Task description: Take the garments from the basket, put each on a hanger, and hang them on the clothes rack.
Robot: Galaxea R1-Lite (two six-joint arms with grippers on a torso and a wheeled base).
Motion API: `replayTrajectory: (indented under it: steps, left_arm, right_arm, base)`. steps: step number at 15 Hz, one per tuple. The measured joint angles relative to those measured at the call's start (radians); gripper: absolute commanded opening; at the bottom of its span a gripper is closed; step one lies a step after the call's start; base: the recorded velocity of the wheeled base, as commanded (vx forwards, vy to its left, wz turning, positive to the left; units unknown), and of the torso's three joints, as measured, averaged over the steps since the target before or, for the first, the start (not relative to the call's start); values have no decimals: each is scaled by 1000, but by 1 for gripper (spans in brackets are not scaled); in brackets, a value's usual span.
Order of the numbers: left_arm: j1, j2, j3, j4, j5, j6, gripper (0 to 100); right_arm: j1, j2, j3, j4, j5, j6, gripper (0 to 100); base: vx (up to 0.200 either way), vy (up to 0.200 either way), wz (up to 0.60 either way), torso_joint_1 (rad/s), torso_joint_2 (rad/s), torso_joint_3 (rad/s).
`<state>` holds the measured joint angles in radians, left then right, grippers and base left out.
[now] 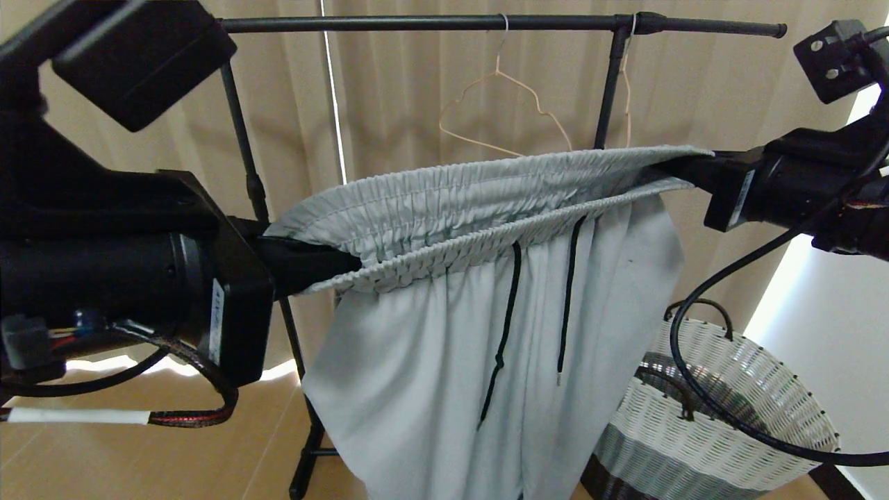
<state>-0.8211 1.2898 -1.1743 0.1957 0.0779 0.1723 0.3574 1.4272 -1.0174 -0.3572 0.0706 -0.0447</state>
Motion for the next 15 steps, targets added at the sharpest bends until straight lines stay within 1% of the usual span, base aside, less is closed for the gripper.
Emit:
replayTrajectory:
  steps: [2, 4, 5, 7, 8, 9, 10, 13, 15]
  left_arm:
    - [15, 17, -48, -4, 1, 1, 0]
    - [66, 69, -127, -30, 14, 3, 0]
    - [86, 97, -167, -40, 35, 4, 0]
    - [121, 162, -246, -52, 144, 6, 0]
    - [129, 187, -266, -53, 182, 6, 0]
    - [133, 211, -276, -67, 231, 4, 0]
    - [135, 228, -273, -79, 240, 3, 0]
    - [131, 248, -217, -101, 242, 3, 0]
    - [122, 243, -156, -116, 243, 3, 0]
  right_arm:
    - [-1, -31, -7, 9, 0, 0, 0]
    - [-3, -66, -28, 28, -2, -1, 0]
    - [-3, -84, -40, 65, -4, -1, 0]
    - [-3, -132, -64, 165, -1, -1, 0]
    - [-3, -153, -68, 182, 0, -1, 0]
    - [-1, -178, -54, 196, 3, -1, 0]
    - [2, -200, -18, 205, 5, -1, 0]
    - [21, -235, 86, 202, 7, -1, 0]
    - [38, -235, 114, 202, 7, -1, 0]
  base:
    - [0, 0, 0, 0, 0, 0]
    - [0, 0, 0, 0, 0, 0]
    - [0, 0, 0, 0, 0, 0]
    - [0, 0, 0, 0, 0, 0]
    - [0, 0, 0, 0, 0, 0]
    - [0, 0, 0, 0, 0, 0]
    - [0, 0, 0, 0, 0, 0]
    - [0, 0, 0, 0, 0, 0]
    - [0, 0, 0, 0, 0, 0]
